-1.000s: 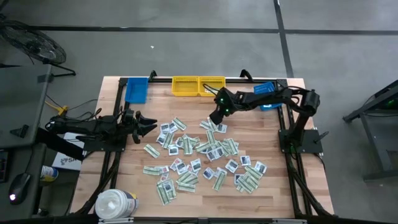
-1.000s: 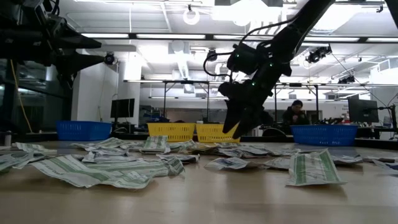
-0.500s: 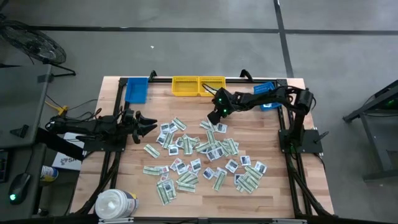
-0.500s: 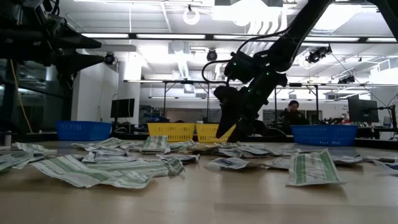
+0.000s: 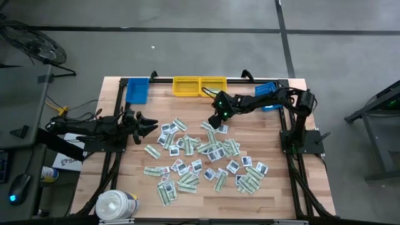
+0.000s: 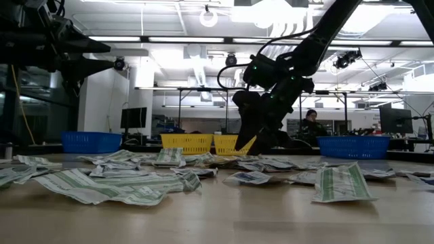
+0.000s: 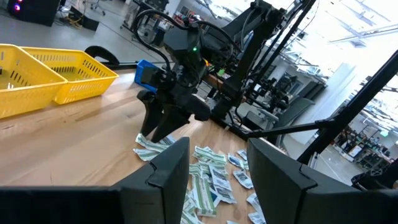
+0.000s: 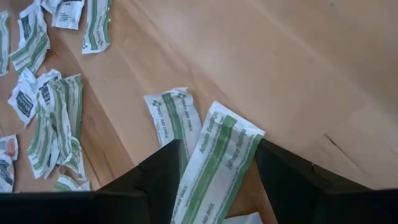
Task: Pick & Place First Aid Supplies
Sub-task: Put the green bandage pack into the right yellow bin
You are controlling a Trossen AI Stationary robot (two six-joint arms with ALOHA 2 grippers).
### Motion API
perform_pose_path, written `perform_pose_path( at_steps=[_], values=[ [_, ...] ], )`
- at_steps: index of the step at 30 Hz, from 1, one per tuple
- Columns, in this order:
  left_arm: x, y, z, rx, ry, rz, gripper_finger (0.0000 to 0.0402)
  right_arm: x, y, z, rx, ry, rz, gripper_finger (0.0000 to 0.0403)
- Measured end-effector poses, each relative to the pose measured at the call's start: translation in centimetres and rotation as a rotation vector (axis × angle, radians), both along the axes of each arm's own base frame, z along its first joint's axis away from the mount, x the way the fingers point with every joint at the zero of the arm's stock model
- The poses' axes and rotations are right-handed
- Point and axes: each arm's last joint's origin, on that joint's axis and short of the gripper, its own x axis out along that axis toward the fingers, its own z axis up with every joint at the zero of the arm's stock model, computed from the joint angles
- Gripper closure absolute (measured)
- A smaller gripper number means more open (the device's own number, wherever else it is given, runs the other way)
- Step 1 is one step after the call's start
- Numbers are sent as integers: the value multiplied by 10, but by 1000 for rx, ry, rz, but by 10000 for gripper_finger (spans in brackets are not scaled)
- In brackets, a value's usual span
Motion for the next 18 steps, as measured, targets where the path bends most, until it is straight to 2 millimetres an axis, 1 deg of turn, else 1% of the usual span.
perform_pose_path(
  at_steps=[10, 18],
  values=[
    [0, 0, 0, 0, 0, 0, 240, -1, 0, -1, -20, 8, 21, 294],
    [0, 0, 0, 0, -1, 1, 240, -3, -4, -2, -29, 7, 31, 344]
  ],
)
